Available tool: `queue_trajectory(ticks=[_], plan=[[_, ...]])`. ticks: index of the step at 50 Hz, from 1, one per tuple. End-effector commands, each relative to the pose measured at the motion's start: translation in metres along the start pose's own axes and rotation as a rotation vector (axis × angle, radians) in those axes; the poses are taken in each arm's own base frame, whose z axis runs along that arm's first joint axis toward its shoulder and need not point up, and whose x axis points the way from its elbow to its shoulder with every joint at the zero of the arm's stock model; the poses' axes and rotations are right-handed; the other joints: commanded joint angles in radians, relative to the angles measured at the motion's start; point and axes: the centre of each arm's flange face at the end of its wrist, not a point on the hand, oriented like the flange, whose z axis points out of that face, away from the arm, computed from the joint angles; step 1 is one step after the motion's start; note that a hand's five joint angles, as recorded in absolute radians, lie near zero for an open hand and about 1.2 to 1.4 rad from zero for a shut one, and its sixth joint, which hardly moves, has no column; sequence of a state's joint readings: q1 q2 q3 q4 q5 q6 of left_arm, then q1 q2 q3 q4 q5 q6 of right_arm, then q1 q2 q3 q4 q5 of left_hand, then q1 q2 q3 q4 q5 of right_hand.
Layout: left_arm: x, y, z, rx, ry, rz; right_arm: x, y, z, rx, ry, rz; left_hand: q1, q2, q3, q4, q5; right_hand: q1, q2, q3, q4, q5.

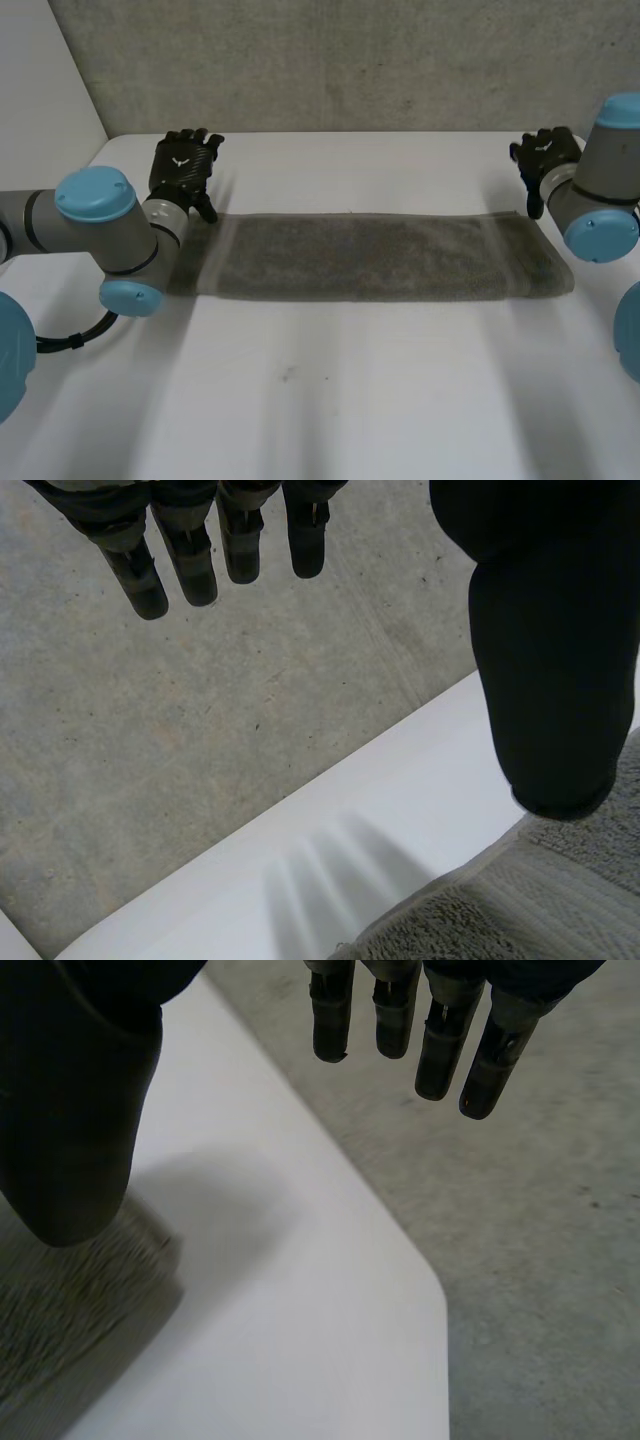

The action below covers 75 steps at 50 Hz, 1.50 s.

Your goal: Fold the towel.

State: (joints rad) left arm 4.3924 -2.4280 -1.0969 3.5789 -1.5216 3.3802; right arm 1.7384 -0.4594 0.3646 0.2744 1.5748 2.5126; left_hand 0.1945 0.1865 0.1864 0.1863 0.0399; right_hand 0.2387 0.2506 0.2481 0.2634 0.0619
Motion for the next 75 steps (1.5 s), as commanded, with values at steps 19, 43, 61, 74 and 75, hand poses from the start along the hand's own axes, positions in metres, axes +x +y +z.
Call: queue_trajectory(ticks=[19, 43, 61, 74, 75], plan=[[-0.008, -0.06, -0.131, -0.043, -0.047, -0.055, 0.025, 0.026, -0.137, -0.144, -0.168, 0.127, -0.02, -0.012, -0.012, -0.012, -0.04, 0.098, 0.086, 0.089, 0.073, 0.1], [0.0, -0.045, -0.143, -0.05, -0.035, -0.076, -0.022, 0.082, -0.123, -0.056, -0.181, 0.061, -0.02, -0.012, -0.012, -0.012, -0.04, 0.398, 0.386, 0.388, 0.373, 0.4], [0.001, -0.042, -0.145, -0.028, -0.036, -0.073, 0.024, 0.108, -0.089, -0.134, 0.001, -0.001, -0.02, -0.012, -0.012, -0.012, -0.04, 1.158, 1.146, 1.148, 1.133, 1.16], [0.003, -0.043, -0.147, -0.027, -0.03, -0.073, 0.111, 0.117, -0.08, -0.193, 0.192, -0.234, -0.02, -0.012, -0.012, -0.012, -0.04, 1.158, 1.146, 1.148, 1.133, 1.16], [0.004, -0.044, -0.147, -0.025, -0.027, -0.072, 0.107, 0.102, -0.078, -0.155, 0.187, -0.246, -0.02, -0.012, -0.012, -0.012, -0.04, 1.158, 1.146, 1.148, 1.133, 1.16]])
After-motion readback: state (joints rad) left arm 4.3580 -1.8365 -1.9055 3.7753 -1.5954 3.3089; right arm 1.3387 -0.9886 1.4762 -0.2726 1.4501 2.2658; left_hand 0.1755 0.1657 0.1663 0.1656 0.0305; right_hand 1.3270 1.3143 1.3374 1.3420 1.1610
